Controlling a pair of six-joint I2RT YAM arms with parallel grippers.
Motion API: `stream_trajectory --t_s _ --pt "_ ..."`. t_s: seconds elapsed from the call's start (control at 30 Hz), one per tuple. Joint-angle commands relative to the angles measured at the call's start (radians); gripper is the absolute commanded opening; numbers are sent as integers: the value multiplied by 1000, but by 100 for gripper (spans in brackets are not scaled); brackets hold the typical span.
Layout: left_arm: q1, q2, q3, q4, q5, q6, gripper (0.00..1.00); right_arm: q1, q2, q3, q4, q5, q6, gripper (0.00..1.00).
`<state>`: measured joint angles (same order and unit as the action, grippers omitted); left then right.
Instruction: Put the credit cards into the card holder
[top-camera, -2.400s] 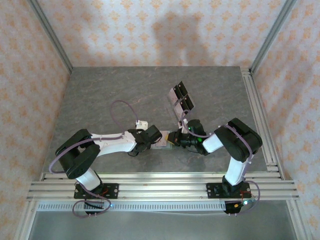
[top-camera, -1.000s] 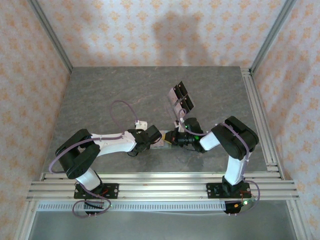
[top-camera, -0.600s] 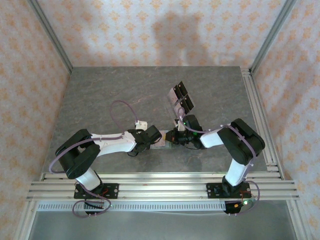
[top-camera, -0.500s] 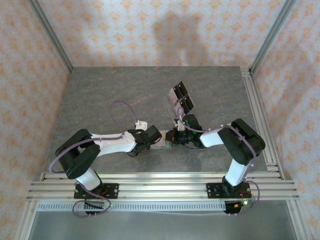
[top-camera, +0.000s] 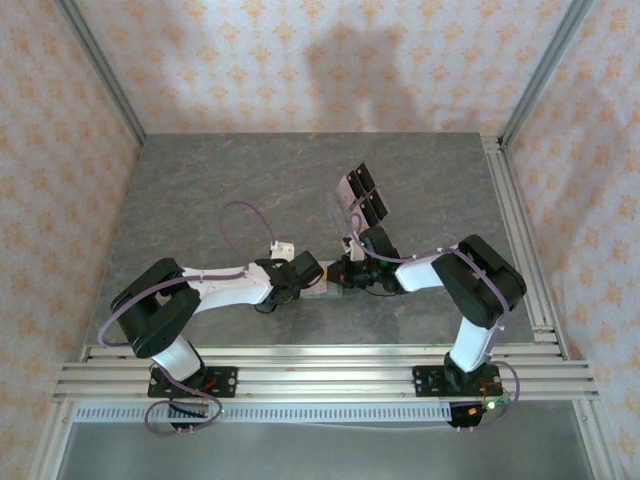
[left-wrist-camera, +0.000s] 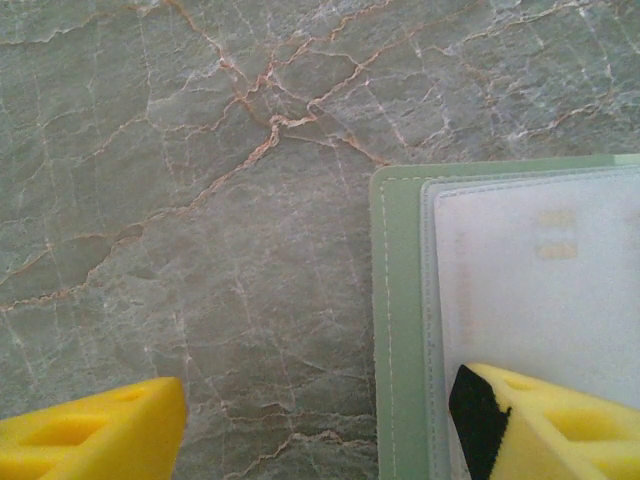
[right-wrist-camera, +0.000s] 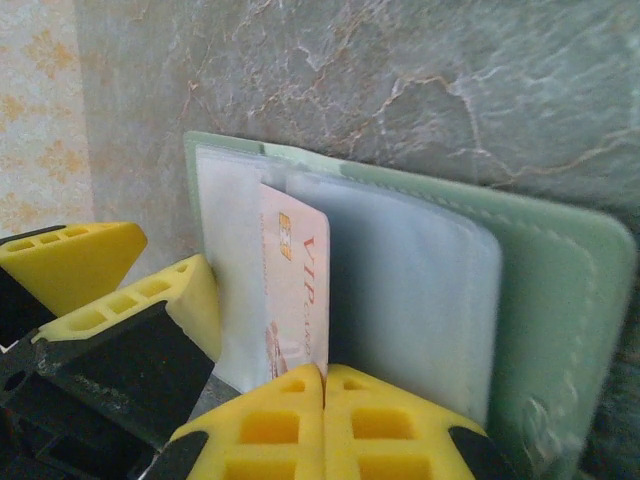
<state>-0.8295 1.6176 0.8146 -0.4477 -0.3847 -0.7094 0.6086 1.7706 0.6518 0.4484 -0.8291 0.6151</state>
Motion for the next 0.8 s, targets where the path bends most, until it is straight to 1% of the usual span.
stream_trajectory --t_s 0.0,0.17,0.53,0.77 --pt "0 13 -33 -33 -14 -9 73 14 30 14 -28 -2 -17 0" --pt "0 13 -31 -35 -16 -6 73 14 38 16 -25 18 1 0" --pt "0 5 -37 -36 -16 -7 73 8 12 7 -99 110 31 0" --pt "0 4 -39 -32 -16 -7 73 0 -4 -18 -106 130 60 0"
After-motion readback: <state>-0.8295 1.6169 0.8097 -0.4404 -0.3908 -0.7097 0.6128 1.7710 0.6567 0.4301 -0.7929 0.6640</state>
